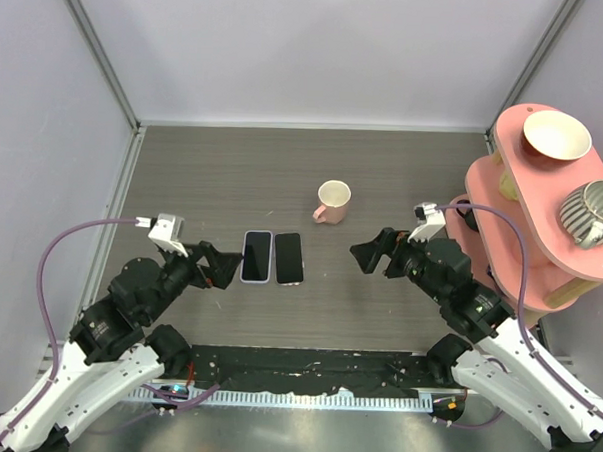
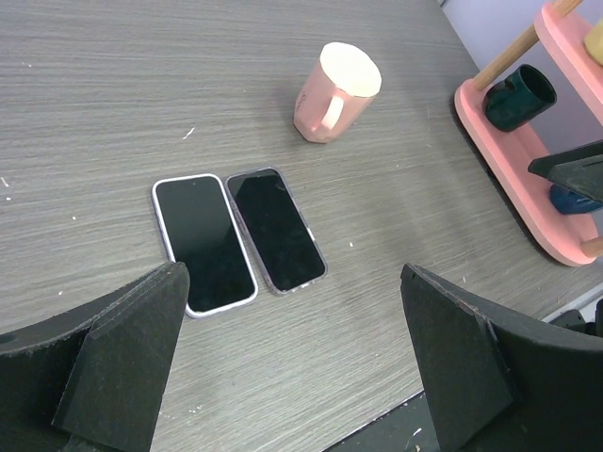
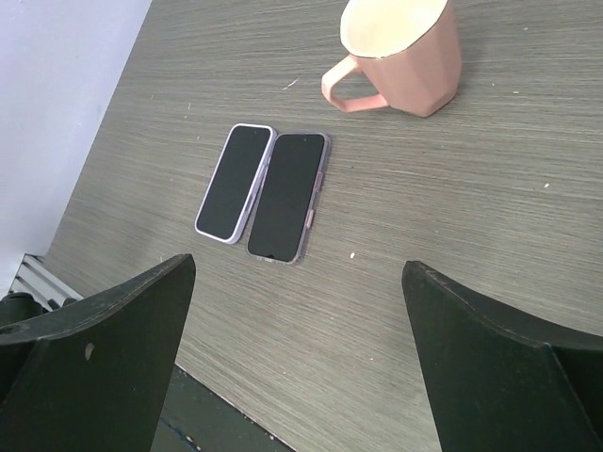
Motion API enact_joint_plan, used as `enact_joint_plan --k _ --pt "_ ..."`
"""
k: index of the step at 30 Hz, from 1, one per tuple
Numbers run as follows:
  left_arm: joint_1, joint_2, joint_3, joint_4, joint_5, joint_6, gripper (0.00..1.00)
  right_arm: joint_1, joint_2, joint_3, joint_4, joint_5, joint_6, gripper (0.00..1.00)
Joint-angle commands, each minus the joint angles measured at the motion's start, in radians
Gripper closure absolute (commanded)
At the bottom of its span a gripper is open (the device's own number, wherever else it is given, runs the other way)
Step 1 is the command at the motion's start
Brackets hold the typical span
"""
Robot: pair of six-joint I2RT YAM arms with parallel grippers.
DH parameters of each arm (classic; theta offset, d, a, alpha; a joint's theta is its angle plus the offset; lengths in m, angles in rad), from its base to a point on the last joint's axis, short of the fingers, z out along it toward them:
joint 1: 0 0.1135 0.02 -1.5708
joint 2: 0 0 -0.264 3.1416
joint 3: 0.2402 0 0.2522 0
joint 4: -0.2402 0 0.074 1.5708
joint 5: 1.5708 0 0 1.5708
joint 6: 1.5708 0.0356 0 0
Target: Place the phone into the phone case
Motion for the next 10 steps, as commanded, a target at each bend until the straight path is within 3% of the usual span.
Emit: enact_joint_plan --k 1,10 --pt "-0.001 -0.019 -0.003 0.049 0.004 0.002 0.0 0.001 -0.013 -0.004 0.08 -0.02 0.013 0.02" --pt "-0.001 -0.021 -0.003 0.049 0.004 0.002 0.0 0.001 -0.041 -0.011 0.092 -0.028 0.005 0.03"
